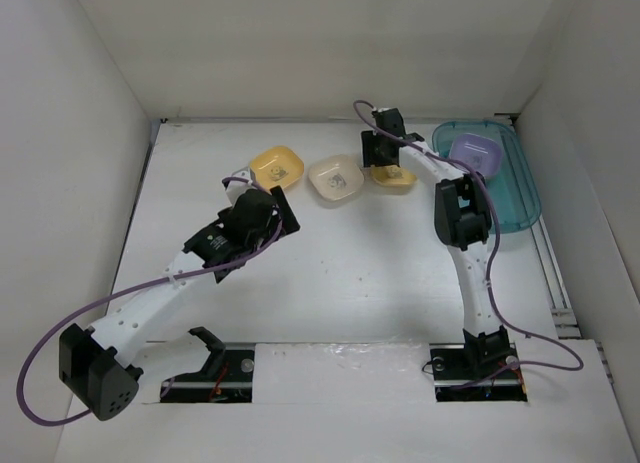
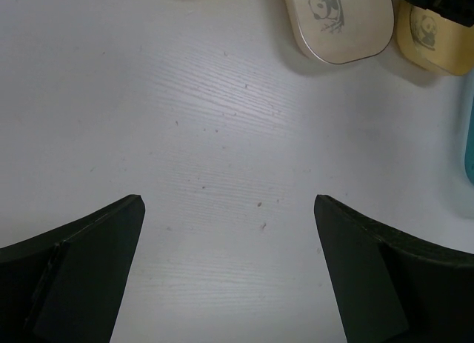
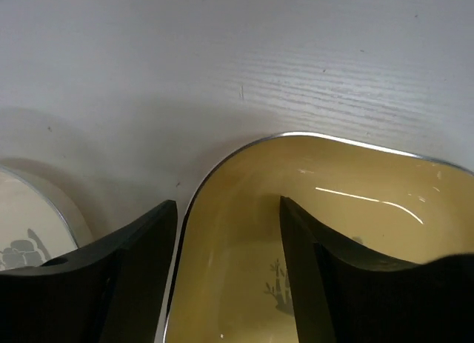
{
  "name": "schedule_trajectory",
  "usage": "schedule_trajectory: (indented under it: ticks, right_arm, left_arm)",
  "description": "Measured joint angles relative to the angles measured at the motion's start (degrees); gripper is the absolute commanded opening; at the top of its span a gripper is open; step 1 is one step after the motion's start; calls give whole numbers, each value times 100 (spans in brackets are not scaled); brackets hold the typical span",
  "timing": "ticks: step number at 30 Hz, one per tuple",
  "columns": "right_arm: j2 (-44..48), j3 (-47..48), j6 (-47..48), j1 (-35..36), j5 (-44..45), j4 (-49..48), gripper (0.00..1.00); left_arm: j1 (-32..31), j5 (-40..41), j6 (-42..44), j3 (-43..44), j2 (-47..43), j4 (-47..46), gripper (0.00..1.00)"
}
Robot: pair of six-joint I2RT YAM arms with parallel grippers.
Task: Place the plates into the plastic bin on the countertop
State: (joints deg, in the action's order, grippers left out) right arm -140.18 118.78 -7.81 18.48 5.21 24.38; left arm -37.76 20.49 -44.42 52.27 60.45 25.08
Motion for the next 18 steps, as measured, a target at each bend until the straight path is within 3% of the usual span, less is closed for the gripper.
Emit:
schedule_trajectory:
  ticks: [1, 2, 3, 7, 10, 18]
  right_arm:
    - [0, 0, -13, 0, 24, 0, 59]
    - [0, 0, -20, 0, 37, 2, 47]
    - [0, 0, -31, 0, 39, 0, 42]
    - [0, 2, -81, -2, 105, -11, 25]
    - [0, 76, -37, -13, 258, -42, 2]
    - [173, 201, 4, -118, 142, -269, 0]
  left_arm:
    - [0, 0, 0, -11, 0, 0, 100]
    - [0, -11, 0, -17, 0, 0, 100]
    - [0, -20, 0, -20, 0, -2, 100]
    - [0, -46, 0, -28, -4, -4, 100]
    - [0, -57, 0, -28, -9, -4, 100]
    - [0, -57, 0, -96, -70, -48, 100]
